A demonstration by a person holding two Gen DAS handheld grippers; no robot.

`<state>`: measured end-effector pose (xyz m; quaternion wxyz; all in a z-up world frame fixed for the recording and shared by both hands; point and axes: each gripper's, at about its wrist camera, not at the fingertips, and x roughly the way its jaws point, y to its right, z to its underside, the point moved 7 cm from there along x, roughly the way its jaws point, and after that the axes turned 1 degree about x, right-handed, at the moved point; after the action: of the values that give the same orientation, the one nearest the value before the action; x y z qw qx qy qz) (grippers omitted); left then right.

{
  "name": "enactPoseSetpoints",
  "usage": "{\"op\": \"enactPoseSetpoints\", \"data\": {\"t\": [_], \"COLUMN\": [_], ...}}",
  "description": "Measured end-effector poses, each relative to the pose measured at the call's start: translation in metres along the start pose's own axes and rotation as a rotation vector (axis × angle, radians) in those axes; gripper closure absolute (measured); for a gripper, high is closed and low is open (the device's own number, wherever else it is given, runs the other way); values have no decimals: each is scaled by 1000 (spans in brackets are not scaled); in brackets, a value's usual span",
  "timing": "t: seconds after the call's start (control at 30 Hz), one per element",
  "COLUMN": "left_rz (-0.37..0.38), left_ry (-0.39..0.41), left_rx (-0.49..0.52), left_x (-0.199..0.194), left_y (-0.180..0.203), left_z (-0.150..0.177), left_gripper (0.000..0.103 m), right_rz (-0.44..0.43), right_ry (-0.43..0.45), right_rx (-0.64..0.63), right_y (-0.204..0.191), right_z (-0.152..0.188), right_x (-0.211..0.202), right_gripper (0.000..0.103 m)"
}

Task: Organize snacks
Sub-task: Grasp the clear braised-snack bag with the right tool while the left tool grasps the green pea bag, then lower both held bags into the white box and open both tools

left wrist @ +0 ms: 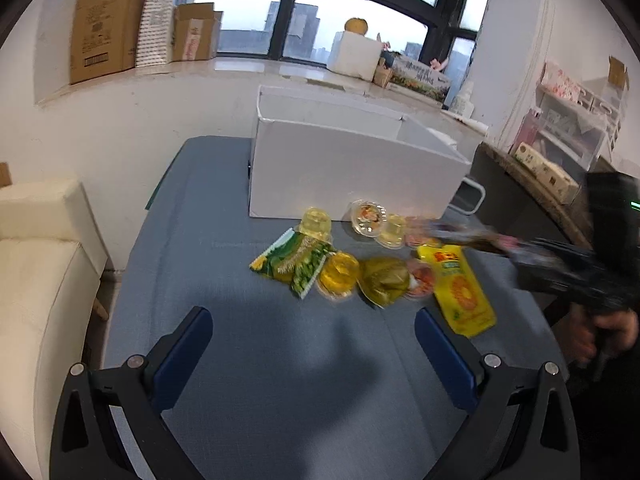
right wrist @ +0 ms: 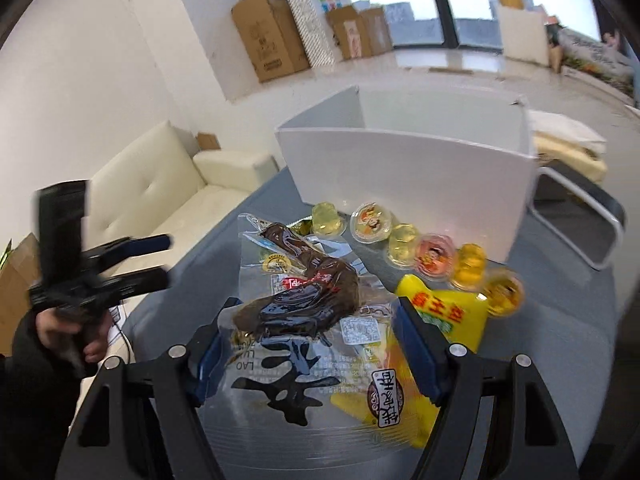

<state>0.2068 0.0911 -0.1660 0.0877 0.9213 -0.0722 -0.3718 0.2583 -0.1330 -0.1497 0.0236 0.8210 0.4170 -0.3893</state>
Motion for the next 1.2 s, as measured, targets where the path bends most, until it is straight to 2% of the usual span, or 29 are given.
{"op": "enactPoseSetpoints", "data": {"t": [0.13,0.27,0.33,0.47,0.53,0.57,0.63,0.7,0.73,0.8,0.97,1.13,1.2], "left_rz": [-17,25,22,69,96,92,69,96,101,89,87,161,169], "left_ry": [-62,-139,-159,-184,-186,-205,-201,-198,-199,-175,-62,82,120], "left_rx": [57,142,195,251,301,315,368,371,361,349,308,146,105], "left_x": [44,77,89,107,113,119,123,120,119,113,71,2,-19], "left_y": [-16,-22,-22,-16,-10,-9,-6,-2,-2,-2,7,24,30], "left_z": [-14,-22,-23,-23,-22,-21,-20,-24,-25,-27,-28,-33,-35], "left_gripper": [0,0,0,1,10,24,29,48,52,60,63,63,63], "right_rz": [21,24,26,20,21,21,19,21,19,20,12,15,22], "right_ry": [44,58,63,83,85,86,79,75,75,75,86,120,141], "right_rx": [35,63,68,89,92,92,87,85,84,80,85,84,84], "right_y": [0,0,0,2,1,1,0,-1,-2,-4,-9,-18,-20], "right_z": [15,29,33,35,33,34,35,35,36,35,33,27,22], "right_x": [-26,-41,-44,-49,-49,-49,-47,-45,-45,-43,-41,-45,-47], "right_gripper": [23,23,23,23,23,23,23,23,23,23,23,23,23]}}
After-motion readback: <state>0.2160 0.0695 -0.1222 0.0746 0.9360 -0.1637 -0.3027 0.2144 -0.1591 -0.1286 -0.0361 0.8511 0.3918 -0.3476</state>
